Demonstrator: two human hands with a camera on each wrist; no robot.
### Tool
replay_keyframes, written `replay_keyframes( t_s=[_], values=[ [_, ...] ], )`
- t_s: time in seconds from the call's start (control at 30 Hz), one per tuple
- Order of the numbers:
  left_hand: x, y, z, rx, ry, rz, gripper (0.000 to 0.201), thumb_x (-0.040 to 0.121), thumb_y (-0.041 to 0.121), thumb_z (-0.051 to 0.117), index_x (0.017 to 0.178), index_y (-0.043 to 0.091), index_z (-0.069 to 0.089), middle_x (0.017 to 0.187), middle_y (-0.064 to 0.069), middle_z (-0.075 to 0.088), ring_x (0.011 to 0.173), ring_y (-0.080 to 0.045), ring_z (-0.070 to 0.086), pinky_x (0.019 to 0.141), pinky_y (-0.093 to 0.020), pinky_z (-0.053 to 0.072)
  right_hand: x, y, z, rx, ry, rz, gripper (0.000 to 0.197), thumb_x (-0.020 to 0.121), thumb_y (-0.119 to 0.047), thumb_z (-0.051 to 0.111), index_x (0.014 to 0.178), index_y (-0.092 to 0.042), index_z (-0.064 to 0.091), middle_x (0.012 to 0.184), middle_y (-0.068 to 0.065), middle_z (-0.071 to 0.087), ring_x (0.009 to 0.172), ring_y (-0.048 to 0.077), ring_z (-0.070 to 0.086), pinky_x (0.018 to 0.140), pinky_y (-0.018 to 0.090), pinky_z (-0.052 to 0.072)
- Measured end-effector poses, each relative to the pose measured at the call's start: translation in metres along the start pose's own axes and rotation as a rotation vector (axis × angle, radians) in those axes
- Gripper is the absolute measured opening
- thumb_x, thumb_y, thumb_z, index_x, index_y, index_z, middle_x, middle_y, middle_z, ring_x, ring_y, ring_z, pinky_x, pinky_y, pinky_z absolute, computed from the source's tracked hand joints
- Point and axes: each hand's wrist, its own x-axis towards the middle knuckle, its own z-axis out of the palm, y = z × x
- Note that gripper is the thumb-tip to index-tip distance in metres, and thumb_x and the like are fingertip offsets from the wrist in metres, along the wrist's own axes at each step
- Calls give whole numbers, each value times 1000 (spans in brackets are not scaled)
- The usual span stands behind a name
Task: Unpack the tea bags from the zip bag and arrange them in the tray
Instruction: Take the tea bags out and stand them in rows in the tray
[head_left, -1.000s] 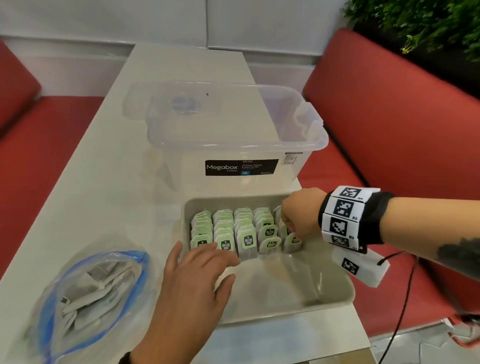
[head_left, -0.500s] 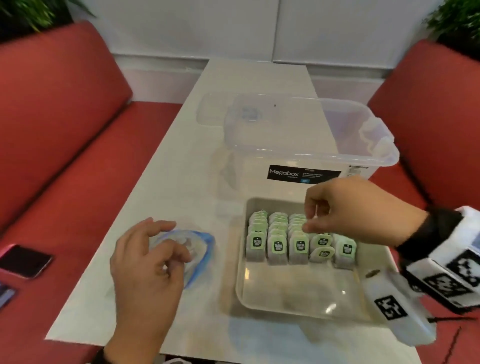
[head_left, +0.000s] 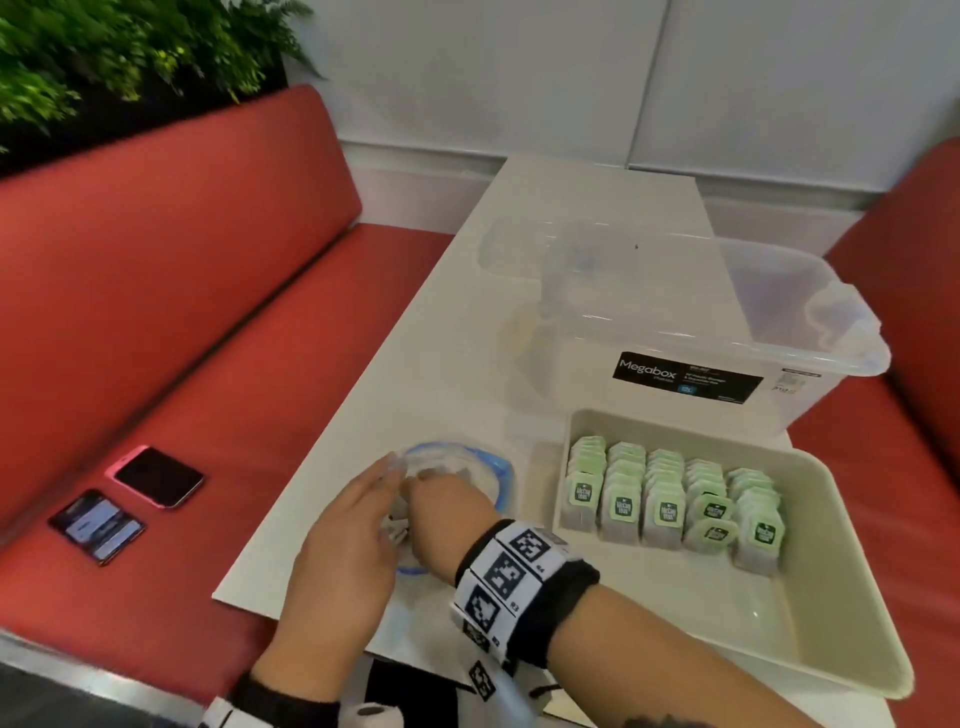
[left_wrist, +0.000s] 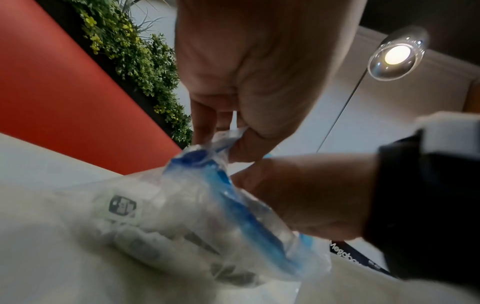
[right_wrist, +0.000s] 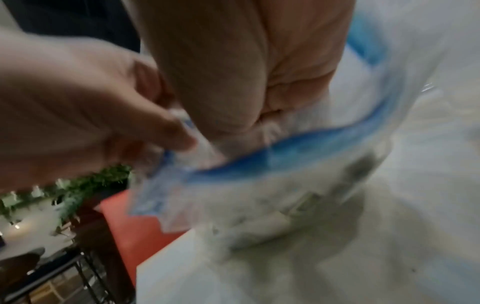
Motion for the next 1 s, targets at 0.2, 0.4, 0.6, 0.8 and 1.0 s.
replay_keyframes(
  t_s=[0.2,0.4,0.6,0.8,1.0],
  values=[
    [-11,5,-6,-35,-56,22,85,70,-17,43,124,48,43,135,29,37,125,8,36,94,8,13,11,-50,28,-1002,-299,283,35,67,12,52,93,35,47,93,50,52,109,22,59,90,35,49],
    [-10,4,-14,-24,-56,31,87,71,-14,41,119,58,38,131,42,31,121,19,32,94,7,16,2,-66,23,-850,-337,535,36,64,26,44,99,35,45,96,54,48,103,31,57,91,35,48],
    [2,-5,-8,26,-11,5,80,68,-17,47,130,34,51,137,25,40,125,3,40,96,-8,25,-3,-25,-13,94,-113,279,28,87,4,46,114,10,53,119,20,57,113,24,55,96,29,41],
    [20,-8,-4,59,48,-50,73,69,-18,49,130,22,54,141,10,45,126,-8,44,94,-18,31,-17,21,-17,721,311,141,8,84,-13,63,91,-15,67,85,-2,67,80,11,61,68,18,42],
    [22,-1,-3,39,1,-56,52,80,-7,56,123,22,59,148,3,35,132,-14,38,101,-17,27,-16,51,-20,1449,459,335,15,72,-6,78,72,-17,66,69,4,65,62,13,60,60,25,52]
  ],
)
